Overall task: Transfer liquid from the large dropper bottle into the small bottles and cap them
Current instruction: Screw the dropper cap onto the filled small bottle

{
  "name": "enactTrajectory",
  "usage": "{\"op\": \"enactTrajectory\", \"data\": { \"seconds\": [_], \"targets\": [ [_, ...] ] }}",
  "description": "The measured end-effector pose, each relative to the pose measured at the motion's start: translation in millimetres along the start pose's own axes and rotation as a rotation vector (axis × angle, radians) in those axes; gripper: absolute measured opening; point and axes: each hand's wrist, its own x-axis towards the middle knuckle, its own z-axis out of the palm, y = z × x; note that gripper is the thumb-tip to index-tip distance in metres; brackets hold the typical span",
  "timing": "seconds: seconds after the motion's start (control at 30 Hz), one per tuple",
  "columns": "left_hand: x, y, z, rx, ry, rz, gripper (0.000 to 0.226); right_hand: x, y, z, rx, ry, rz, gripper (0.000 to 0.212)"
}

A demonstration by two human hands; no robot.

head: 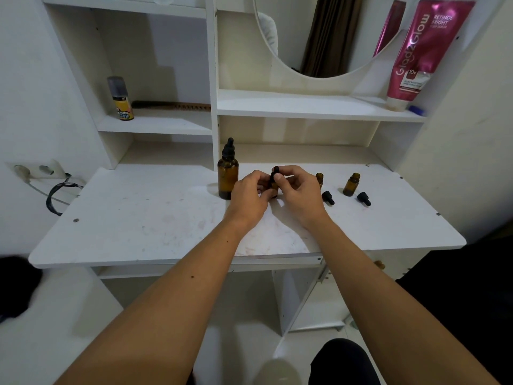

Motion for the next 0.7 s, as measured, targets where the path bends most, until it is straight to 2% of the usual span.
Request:
{"op": "enactTrajectory", "data": {
  "seconds": [0.53,0.7],
  "targets": [
    [-4,6,0,0.037,0.022,-0.001,0.025,-3,-3,8,-0.129,0.119,-0.046,0.015],
    [-11,9,-1,0.113,0.005,-0.007,0.041,-8,-7,7,-0.083,0.098,-0.027,0.022]
  ]
}}
